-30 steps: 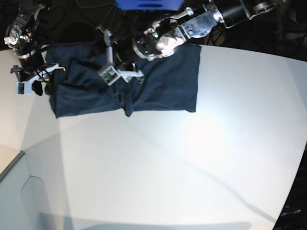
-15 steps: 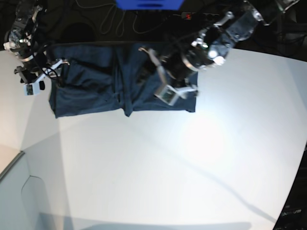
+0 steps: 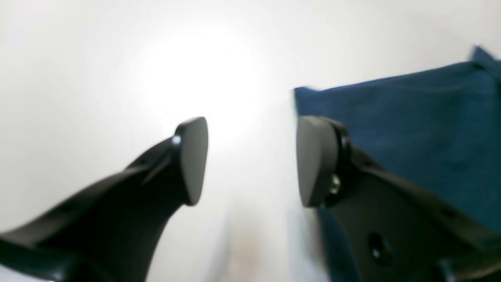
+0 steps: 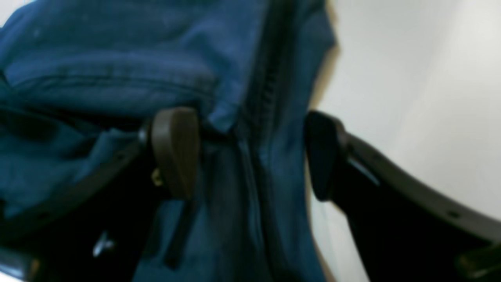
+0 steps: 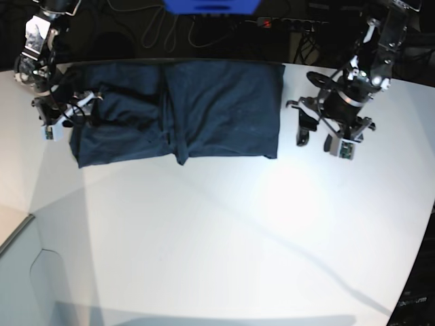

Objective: Layout the t-shirt on the table in an organized manner, then fold the t-shirt properly

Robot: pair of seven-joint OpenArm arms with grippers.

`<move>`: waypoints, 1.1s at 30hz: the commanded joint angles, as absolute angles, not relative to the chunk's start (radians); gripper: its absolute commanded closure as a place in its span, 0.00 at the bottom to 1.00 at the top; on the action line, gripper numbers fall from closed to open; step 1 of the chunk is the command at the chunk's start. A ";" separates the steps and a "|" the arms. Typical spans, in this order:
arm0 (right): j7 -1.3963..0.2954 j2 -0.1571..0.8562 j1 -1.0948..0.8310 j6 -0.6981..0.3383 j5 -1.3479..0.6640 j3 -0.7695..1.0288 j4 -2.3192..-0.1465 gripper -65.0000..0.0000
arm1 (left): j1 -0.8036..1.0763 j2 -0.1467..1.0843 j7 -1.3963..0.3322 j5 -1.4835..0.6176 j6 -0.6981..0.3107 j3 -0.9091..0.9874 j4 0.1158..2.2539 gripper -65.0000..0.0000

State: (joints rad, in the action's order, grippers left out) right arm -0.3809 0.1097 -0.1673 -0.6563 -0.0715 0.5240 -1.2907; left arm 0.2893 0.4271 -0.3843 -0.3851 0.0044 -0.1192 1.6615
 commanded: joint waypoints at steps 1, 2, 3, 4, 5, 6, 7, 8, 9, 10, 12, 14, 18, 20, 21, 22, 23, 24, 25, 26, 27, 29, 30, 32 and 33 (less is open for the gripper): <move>-0.378 0.119 -0.171 -0.667 -0.077 0.527 -1.300 0.34 | 0.286 0.432 -0.367 -0.386 0.002 -0.114 1.662 0.47; -0.378 0.117 -0.174 -0.670 -0.077 0.527 -1.300 0.34 | 0.285 0.430 -0.367 -0.386 0.002 -0.116 1.652 0.47; -0.378 0.116 -0.176 -0.671 -0.077 0.527 -1.300 0.34 | 0.283 0.429 -0.367 -0.386 0.002 -0.119 1.643 0.47; -0.378 0.114 -0.176 -0.671 -0.077 0.527 -1.300 0.34 | 0.283 0.420 -0.367 -0.386 0.002 -0.119 1.629 0.47; -0.378 0.114 -0.179 -0.671 -0.077 0.526 -1.300 0.34 | 0.282 0.403 -0.367 -0.386 0.002 -0.116 1.621 0.47; -0.378 0.114 -0.180 -0.673 -0.077 0.524 -1.300 0.36 | 0.282 0.387 -0.367 -0.386 0.002 -0.114 1.613 0.47; -0.378 0.114 -0.182 -0.673 -0.077 0.509 -1.300 0.39 | 0.282 0.377 -0.367 -0.386 0.002 -0.113 1.598 0.47; -0.378 0.114 -0.183 -0.673 -0.077 0.493 -1.300 0.44 | 0.280 0.371 -0.367 -0.386 0.002 -0.113 1.586 0.47; -0.380 0.114 -0.185 -0.673 -0.077 0.473 -1.300 0.50 | 0.278 0.363 -0.367 -0.386 0.002 -0.113 1.573 0.47; -0.380 0.117 -0.191 -0.673 -0.077 0.458 -1.300 0.57 | 0.271 0.357 -0.366 -0.386 0.002 -0.113 1.564 0.47; -0.380 0.117 -0.202 -0.673 -0.077 0.432 -1.300 0.75 | 0.257 0.338 -0.367 -0.386 0.002 -0.114 1.552 0.47; -0.380 0.116 -0.202 -0.673 -0.077 0.418 -1.299 0.94 | 0.252 0.335 -0.367 -0.386 0.002 -0.114 1.538 0.47; -0.380 0.114 -0.202 -0.671 -0.077 0.417 -1.305 1.00 | 0.252 0.334 -0.367 -0.386 0.002 -0.114 1.532 0.47; -0.380 0.114 -0.200 -0.671 -0.079 0.418 -1.319 1.00 | 0.249 0.334 -0.367 -0.386 0.002 -0.114 1.531 0.47; -0.380 0.114 -0.199 -0.670 -0.079 0.420 -1.336 1.00 | 0.243 0.334 -0.367 -0.386 0.002 -0.114 1.524 0.47; -0.380 0.114 -0.200 -0.668 -0.079 0.420 -1.360 1.00 | 0.239 0.334 -0.367 -0.386 0.002 -0.114 1.517 0.47; -0.380 0.114 -0.205 -0.668 -0.079 0.420 -1.391 1.00 | 0.239 0.334 -0.367 -0.386 0.002 -0.114 1.504 0.47; -0.380 0.114 -0.211 -0.668 -0.079 0.420 -1.426 1.00 | 0.237 0.334 -0.367 -0.386 0.002 -0.114 1.491 0.47; -0.380 0.113 -0.213 -0.668 -0.079 0.420 -1.461 1.00 | 0.237 0.334 -0.367 -0.386 0.002 -0.114 1.481 0.47; -0.380 0.104 -0.222 -0.667 -0.079 0.420 -1.486 1.00 | 0.237 0.332 -0.367 -0.386 0.002 -0.114 1.478 0.47; -0.380 0.094 -0.231 -0.667 -0.079 0.420 -1.517 1.00 | 0.237 0.332 -0.367 -0.386 0.002 -0.114 1.478 0.47; -0.380 0.082 -0.246 -0.667 -0.079 0.417 -1.573 1.00 | 0.237 0.332 -0.367 -0.386 0.002 -0.114 1.478 0.47; -0.380 0.074 -0.248 -0.667 -0.079 0.415 -1.596 1.00 | 0.237 0.332 -0.367 -0.386 0.002 -0.114 1.478 0.47; -0.380 0.054 -0.265 -0.667 -0.077 0.414 -1.641 1.00 | 0.237 0.332 -0.367 -0.386 0.002 -0.114 1.477 0.47; -0.380 0.048 -0.274 -0.667 -0.077 0.412 -1.672 1.00 | 0.237 0.332 -0.367 -0.386 0.002 -0.114 1.477 0.47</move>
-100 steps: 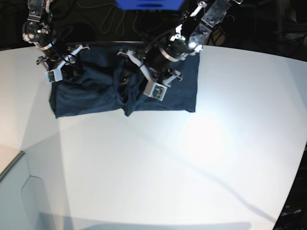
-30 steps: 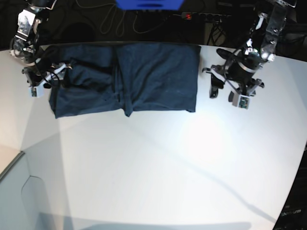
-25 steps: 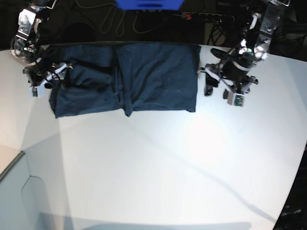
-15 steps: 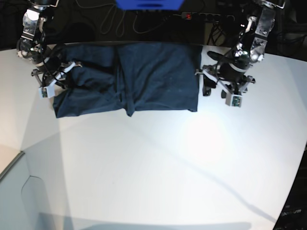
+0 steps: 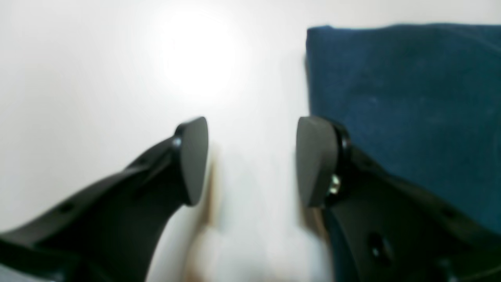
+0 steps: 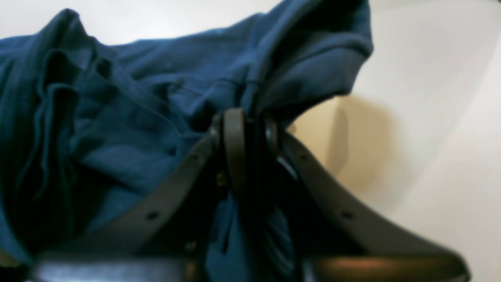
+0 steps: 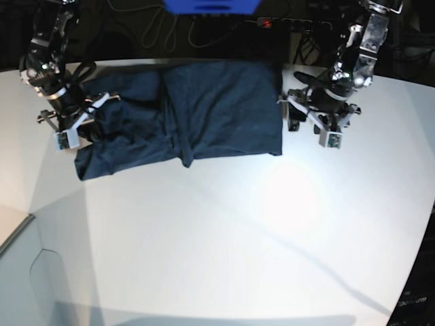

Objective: Layout the t-shirt on the table in an organized manner, then fold the t-shirt properly
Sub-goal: 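Grasp the strip end with the right gripper and fold it over the shirt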

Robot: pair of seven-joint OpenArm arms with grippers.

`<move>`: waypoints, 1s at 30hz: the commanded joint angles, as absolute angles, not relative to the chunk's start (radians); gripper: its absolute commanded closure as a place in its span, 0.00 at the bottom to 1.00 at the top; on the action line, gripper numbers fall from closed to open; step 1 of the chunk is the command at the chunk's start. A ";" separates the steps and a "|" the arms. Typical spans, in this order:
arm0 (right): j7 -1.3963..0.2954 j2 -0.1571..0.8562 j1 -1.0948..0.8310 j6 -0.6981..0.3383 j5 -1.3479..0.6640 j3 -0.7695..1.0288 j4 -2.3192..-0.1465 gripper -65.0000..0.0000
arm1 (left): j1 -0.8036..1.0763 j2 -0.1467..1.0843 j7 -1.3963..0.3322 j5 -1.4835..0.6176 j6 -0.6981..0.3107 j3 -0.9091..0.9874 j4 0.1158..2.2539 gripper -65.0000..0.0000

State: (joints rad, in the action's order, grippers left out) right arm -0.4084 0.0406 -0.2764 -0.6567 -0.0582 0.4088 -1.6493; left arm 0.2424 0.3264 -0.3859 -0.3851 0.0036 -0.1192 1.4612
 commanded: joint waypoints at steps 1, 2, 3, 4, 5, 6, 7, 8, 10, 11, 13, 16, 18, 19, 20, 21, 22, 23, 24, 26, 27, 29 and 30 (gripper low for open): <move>-0.380 0.042 -0.282 -0.667 -0.077 0.412 -1.695 1.00 | 0.237 0.332 -0.367 -0.386 0.002 -0.114 1.477 0.47; -0.380 0.031 -0.285 -0.670 -0.077 0.406 -1.722 1.00 | 0.237 0.332 -0.367 -0.386 0.002 -0.114 1.477 0.47; -0.380 0.025 -0.297 -0.670 -0.077 0.394 -1.747 1.00 | 0.237 0.332 -0.367 -0.386 0.002 -0.114 1.477 0.47; -0.380 0.024 -0.309 -0.670 -0.077 0.378 -1.776 1.00 | 0.237 0.332 -0.367 -0.386 0.002 -0.114 1.477 0.47; -0.380 0.022 -0.321 -0.668 -0.077 0.355 -1.808 1.00 | 0.237 0.332 -0.367 -0.386 0.002 -0.114 1.477 0.47; -0.380 0.022 -0.335 -0.668 -0.077 0.326 -1.839 1.00 | 0.237 0.332 -0.367 -0.386 0.002 -0.114 1.477 0.47; -0.380 0.022 -0.351 -0.667 -0.077 0.297 -1.863 1.00 | 0.237 0.332 -0.367 -0.386 0.002 -0.114 1.477 0.47; -0.380 0.022 -0.361 -0.667 -0.077 0.266 -1.890 1.00 | 0.237 0.332 -0.367 -0.386 0.002 -0.114 1.477 0.47; -0.380 0.022 -0.375 -0.665 -0.077 0.203 -1.936 1.00 | 0.237 0.314 -0.367 -0.386 0.002 -0.114 1.477 0.47; -0.380 0.022 -0.380 -0.665 -0.077 0.171 -1.954 1.00 | 0.237 0.309 -0.367 -0.384 0.002 -0.113 1.477 0.47; -0.380 0.022 -0.390 -0.664 -0.077 0.110 -1.974 1.00 | 0.237 0.308 -0.367 -0.384 0.002 -0.113 1.475 0.47; -0.380 0.025 -0.389 -0.664 -0.076 0.019 -1.980 1.00 | 0.237 0.305 -0.367 -0.384 0.002 -0.119 1.475 0.47; -0.380 0.028 -0.387 -0.664 -0.076 -0.044 -1.982 1.00 | 0.236 0.305 -0.367 -0.384 0.002 -0.120 1.475 0.47; -0.380 0.028 -0.387 -0.664 -0.076 -0.076 -1.982 1.00 | 0.231 0.303 -0.367 -0.384 0.002 -0.120 1.475 0.47; -0.380 0.028 -0.387 -0.664 -0.076 -0.105 -1.982 1.00 | 0.228 0.300 -0.367 -0.384 0.002 -0.120 1.475 0.47; -0.380 0.028 -0.378 -0.664 -0.076 -0.137 -1.979 1.00 | 0.225 0.292 -0.369 -0.384 0.002 -0.120 1.475 0.47; -0.380 0.028 -0.364 -0.664 -0.073 -0.170 -1.974 1.00 | 0.225 0.289 -0.369 -0.384 0.002 -0.117 1.475 0.47; -0.380 0.027 -0.354 -0.662 -0.058 -0.196 -1.966 1.00 | 0.225 0.289 -0.369 -0.383 0.002 -0.117 1.475 0.47; -0.380 0.022 -0.343 -0.653 -0.028 -0.225 -1.954 1.00 | 0.225 0.289 -0.369 -0.383 0.002 -0.119 1.475 0.47; -0.380 0.021 -0.315 -0.628 0.030 -0.295 -1.923 1.00 | 0.225 0.289 -0.369 -0.383 0.002 -0.120 1.475 0.47; -0.380 0.021 -0.298 -0.625 0.051 -0.321 -1.906 1.00 | 0.226 0.288 -0.369 -0.383 0.002 -0.120 1.475 0.47; -0.380 0.018 -0.265 -0.622 0.085 -0.364 -1.859 1.00 | 0.228 0.288 -0.369 -0.383 0.002 -0.117 1.475 0.47; -0.380 0.005 -0.251 -0.622 0.094 -0.372 -1.839 1.00 | 0.229 0.288 -0.369 -0.383 0.002 -0.117 1.475 0.47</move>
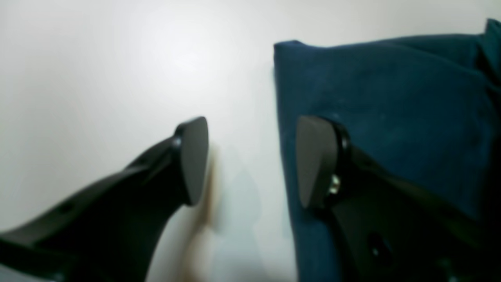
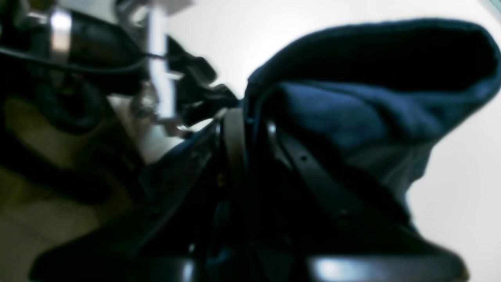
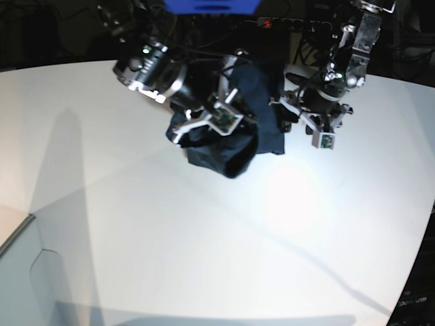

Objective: Layout the t-shirt on the table in an organized manner, then fold the t-shirt properly
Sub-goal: 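Grasp the strip end with the right gripper and fold it over the shirt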

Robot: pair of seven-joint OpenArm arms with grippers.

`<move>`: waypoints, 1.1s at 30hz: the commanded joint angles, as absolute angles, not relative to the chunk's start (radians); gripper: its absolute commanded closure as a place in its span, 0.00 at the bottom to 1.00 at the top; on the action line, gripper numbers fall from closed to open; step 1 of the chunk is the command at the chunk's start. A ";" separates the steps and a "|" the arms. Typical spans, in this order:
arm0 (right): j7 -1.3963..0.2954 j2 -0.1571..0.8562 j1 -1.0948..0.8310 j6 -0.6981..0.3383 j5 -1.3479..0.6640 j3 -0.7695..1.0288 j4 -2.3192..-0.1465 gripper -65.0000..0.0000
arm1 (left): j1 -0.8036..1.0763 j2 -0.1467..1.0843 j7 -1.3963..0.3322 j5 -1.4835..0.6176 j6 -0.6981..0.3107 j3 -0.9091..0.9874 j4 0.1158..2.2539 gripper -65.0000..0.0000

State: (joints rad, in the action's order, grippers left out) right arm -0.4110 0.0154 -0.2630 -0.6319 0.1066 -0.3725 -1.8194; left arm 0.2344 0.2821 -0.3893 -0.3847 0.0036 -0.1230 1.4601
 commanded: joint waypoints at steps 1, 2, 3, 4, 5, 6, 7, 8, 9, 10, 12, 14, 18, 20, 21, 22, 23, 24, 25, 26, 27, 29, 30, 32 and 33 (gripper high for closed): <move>-0.380 -0.005 -0.243 -0.622 0.101 -0.374 -1.821 1.00 | 0.231 0.288 -0.369 -0.383 0.002 -0.116 1.475 0.47; -0.380 -0.013 -0.234 -0.622 0.108 -0.374 -1.805 1.00 | 0.232 0.288 -0.369 -0.384 0.002 -0.116 1.475 0.47; -0.380 -0.016 -0.228 -0.622 0.113 -0.375 -1.791 1.00 | 0.234 0.289 -0.369 -0.384 0.002 -0.116 1.477 0.47; -0.380 -0.016 -0.217 -0.622 0.117 -0.377 -1.778 1.00 | 0.236 0.292 -0.369 -0.384 0.002 -0.116 1.481 0.47; -0.380 -0.021 -0.211 -0.622 0.117 -0.380 -1.767 1.00 | 0.239 0.294 -0.369 -0.384 0.002 -0.114 1.488 0.47; -0.380 -0.022 -0.208 -0.622 0.117 -0.380 -1.753 1.00 | 0.251 0.294 -0.369 -0.384 0.002 -0.113 1.489 0.47; -0.378 -0.022 -0.206 -0.622 0.117 -0.380 -1.742 1.00 | 0.255 0.295 -0.369 -0.384 0.002 -0.107 1.492 0.47; -0.378 -0.022 -0.199 -0.622 0.117 -0.380 -1.735 1.00 | 0.262 0.295 -0.369 -0.384 0.002 -0.091 1.497 0.47; -0.378 -0.022 -0.193 -0.622 0.117 -0.380 -1.727 1.00 | 0.265 0.295 -0.369 -0.384 0.002 -0.071 1.503 0.47; -0.378 -0.022 -0.188 -0.622 0.117 -0.381 -1.721 1.00 | 0.272 0.295 -0.369 -0.384 0.002 -0.050 1.503 0.47; -0.378 -0.022 -0.186 -0.622 0.117 -0.381 -1.712 1.00 | 0.294 0.295 -0.369 -0.384 0.002 -0.008 1.504 0.47; -0.378 -0.022 -0.186 -0.622 0.117 -0.383 -1.710 0.95 | 0.306 0.295 -0.369 -0.384 0.002 0.038 1.512 0.47; -0.378 -0.022 -0.193 -0.627 0.116 -0.400 -1.715 0.68 | 0.331 0.294 -0.369 -0.384 0.002 0.136 1.524 0.47; -0.377 -0.018 -0.196 -0.627 0.116 -0.435 -1.715 0.56 | 0.332 0.294 -0.369 -0.384 0.002 0.177 1.527 0.47; -0.374 -0.016 -0.197 -0.627 0.116 -0.453 -1.718 0.51 | 0.332 0.294 -0.369 -0.384 0.002 0.199 1.527 0.47; -0.375 -0.016 -0.199 -0.627 0.116 -0.464 -1.725 0.48 | 0.332 0.292 -0.369 -0.384 0.002 0.219 1.527 0.47; -0.377 -0.016 -0.206 -0.627 0.116 -0.472 -1.733 0.46 | 0.332 0.289 -0.369 -0.384 0.002 0.237 1.529 0.47; -0.372 -0.016 -0.216 -0.627 0.117 -0.473 -1.745 0.46 | 0.332 0.288 -0.369 -0.384 0.002 0.254 1.529 0.47; -0.372 -0.016 -0.220 -0.627 0.117 -0.470 -1.764 0.46 | 0.332 0.288 -0.369 -0.384 0.001 0.271 1.529 0.47; -0.372 -0.016 -0.222 -0.627 0.117 -0.469 -1.779 0.46 | 0.332 0.288 -0.369 -0.384 0.001 0.283 1.529 0.47; -0.378 -0.016 -0.222 -0.627 0.117 -0.464 -1.797 0.46 | 0.331 0.288 -0.369 -0.384 0.001 0.292 1.529 0.47; -0.378 -0.015 -0.225 -0.627 0.117 -0.410 -1.828 0.46 | 0.331 0.288 -0.369 -0.384 0.001 0.309 1.529 0.47; -0.378 -0.015 -0.226 -0.627 0.117 -0.378 -1.844 0.46 | 0.331 0.288 -0.369 -0.384 0.001 0.315 1.529 0.47; -0.378 -0.015 -0.234 -0.627 0.117 -0.325 -1.868 0.46 | 0.331 0.286 -0.369 -0.384 0.001 0.328 1.529 0.47; -0.378 -0.015 -0.234 -0.627 0.117 -0.288 -1.880 0.46 | 0.331 0.286 -0.369 -0.384 0.001 0.332 1.529 0.47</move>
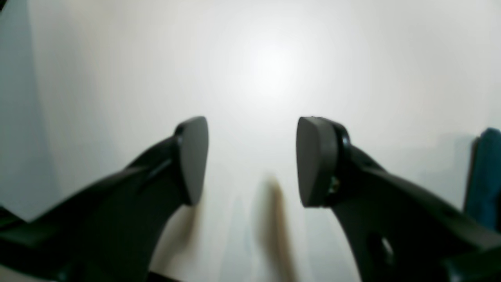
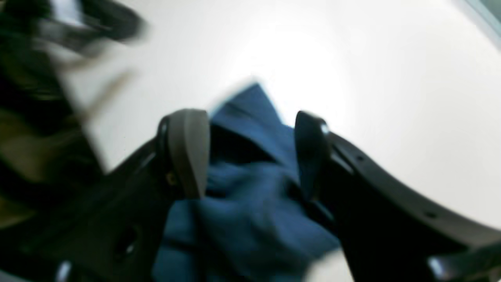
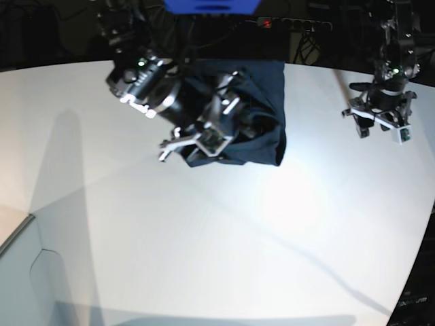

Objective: Layout the t-shirt on the table in an organized manner, then fold the t-shirt properly

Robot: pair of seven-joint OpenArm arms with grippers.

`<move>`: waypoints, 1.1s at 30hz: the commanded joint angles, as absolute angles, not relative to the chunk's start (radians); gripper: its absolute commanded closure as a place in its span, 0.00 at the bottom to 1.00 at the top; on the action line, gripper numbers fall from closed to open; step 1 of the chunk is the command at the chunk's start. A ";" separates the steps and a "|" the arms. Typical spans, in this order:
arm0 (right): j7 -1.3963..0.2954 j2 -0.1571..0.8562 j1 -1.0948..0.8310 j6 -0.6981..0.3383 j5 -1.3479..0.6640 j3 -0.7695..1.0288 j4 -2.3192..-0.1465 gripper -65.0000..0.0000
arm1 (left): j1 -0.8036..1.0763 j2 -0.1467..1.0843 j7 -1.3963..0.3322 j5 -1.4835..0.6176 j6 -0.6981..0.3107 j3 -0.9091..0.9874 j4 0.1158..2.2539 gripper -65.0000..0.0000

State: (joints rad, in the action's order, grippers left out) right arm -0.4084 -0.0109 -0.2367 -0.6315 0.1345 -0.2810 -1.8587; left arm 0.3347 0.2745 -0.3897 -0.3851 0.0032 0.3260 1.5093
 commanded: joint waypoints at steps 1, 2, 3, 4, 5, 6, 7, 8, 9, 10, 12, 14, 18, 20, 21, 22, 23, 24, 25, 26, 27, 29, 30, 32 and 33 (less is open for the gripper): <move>-0.378 -0.016 -0.232 -0.627 0.117 -0.254 -1.886 0.46 | 0.331 0.286 -0.369 -0.384 0.001 0.334 1.529 0.47; -0.378 -0.016 -0.231 -0.627 0.114 -0.222 -1.890 0.46 | 0.331 0.286 -0.369 -0.384 0.001 0.334 1.529 0.47; -0.378 -0.016 -0.229 -0.627 0.114 -0.199 -1.890 0.45 | 0.329 0.286 -0.369 -0.384 0.001 0.334 1.529 0.47; -0.378 -0.016 -0.229 -0.627 0.114 -0.173 -1.891 0.45 | 0.328 0.286 -0.369 -0.384 0.001 0.334 1.529 0.47; -0.378 -0.016 -0.234 -0.628 0.114 -0.153 -1.891 0.45 | 0.328 0.286 -0.369 -0.384 0.001 0.334 1.529 0.47; -0.378 -0.016 -0.239 -0.628 0.114 -0.139 -1.891 0.45 | 0.328 0.286 -0.369 -0.384 0.001 0.334 1.529 0.47; -0.378 -0.016 -0.242 -0.630 0.113 -0.133 -1.890 0.45 | 0.326 0.286 -0.369 -0.384 0.001 0.334 1.529 0.47; -0.380 -0.016 -0.249 -0.633 0.113 -0.128 -1.882 0.45 | 0.325 0.286 -0.369 -0.384 0.001 0.334 1.529 0.47; -0.380 -0.016 -0.255 -0.647 0.113 -0.122 -1.876 0.43 | 0.325 0.286 -0.369 -0.384 0.001 0.334 1.529 0.47; -0.380 -0.016 -0.260 -0.665 0.113 -0.116 -1.867 0.40 | 0.325 0.286 -0.369 -0.384 0.001 0.334 1.529 0.47; -0.380 -0.016 -0.259 -0.691 0.113 -0.099 -1.847 0.35 | 0.325 0.286 -0.369 -0.384 0.001 0.334 1.529 0.47; -0.380 -0.016 -0.257 -0.698 0.114 -0.079 -1.816 0.32 | 0.323 0.286 -0.369 -0.384 0.001 0.334 1.529 0.47; -0.380 0.002 -0.255 -0.698 0.116 -0.077 -1.790 0.32 | 0.323 0.286 -0.369 -0.384 0.001 0.334 1.529 0.47; -0.380 0.007 -0.278 -0.698 0.117 -0.108 -1.791 0.32 | 0.323 0.286 -0.369 -0.384 0.001 0.334 1.529 0.47; -0.380 0.012 -0.294 -0.698 0.117 -0.127 -1.793 0.32 | 0.323 0.286 -0.369 -0.384 0.001 0.334 1.529 0.47; -0.380 0.013 -0.311 -0.698 0.117 -0.150 -1.794 0.32 | 0.323 0.286 -0.369 -0.384 0.001 0.334 1.529 0.47; -0.378 0.013 -0.328 -0.698 0.117 -0.171 -1.794 0.32 | 0.321 0.286 -0.369 -0.384 0.001 0.334 1.529 0.47; -0.378 0.015 -0.343 -0.698 0.117 -0.193 -1.796 0.32 | 0.315 0.286 -0.369 -0.384 0.001 0.334 1.529 0.47; -0.374 0.018 -0.357 -0.698 0.117 -0.211 -1.796 0.32 | 0.309 0.286 -0.369 -0.384 0.001 0.334 1.529 0.47; -0.374 0.030 -0.371 -0.698 0.117 -0.239 -1.796 0.32 | 0.308 0.286 -0.369 -0.384 0.001 0.334 1.529 0.47; -0.374 0.039 -0.380 -0.698 0.117 -0.274 -1.796 0.32 | 0.308 0.286 -0.369 -0.384 0.001 0.334 1.529 0.47; -0.374 0.073 -0.390 -0.698 0.117 -0.360 -1.796 0.32 | 0.308 0.288 -0.369 -0.384 0.001 0.334 1.529 0.47; -0.375 0.096 -0.390 -0.698 0.117 -0.410 -1.796 0.32 | 0.306 0.288 -0.369 -0.384 0.001 0.334 1.529 0.47; -0.378 0.137 -0.392 -0.698 0.117 -0.499 -1.797 0.32 | 0.305 0.289 -0.369 -0.384 0.001 0.334 1.529 0.47; -0.378 0.157 -0.392 -0.698 0.117 -0.535 -1.799 0.32 | 0.305 0.291 -0.369 -0.384 0.001 0.334 1.529 0.47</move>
State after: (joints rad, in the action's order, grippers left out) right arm -0.3866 0.1520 -0.3859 -0.6605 0.1333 -0.5217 -1.7805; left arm 0.3115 0.2749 -0.3931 -0.3855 0.0002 0.3260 1.5105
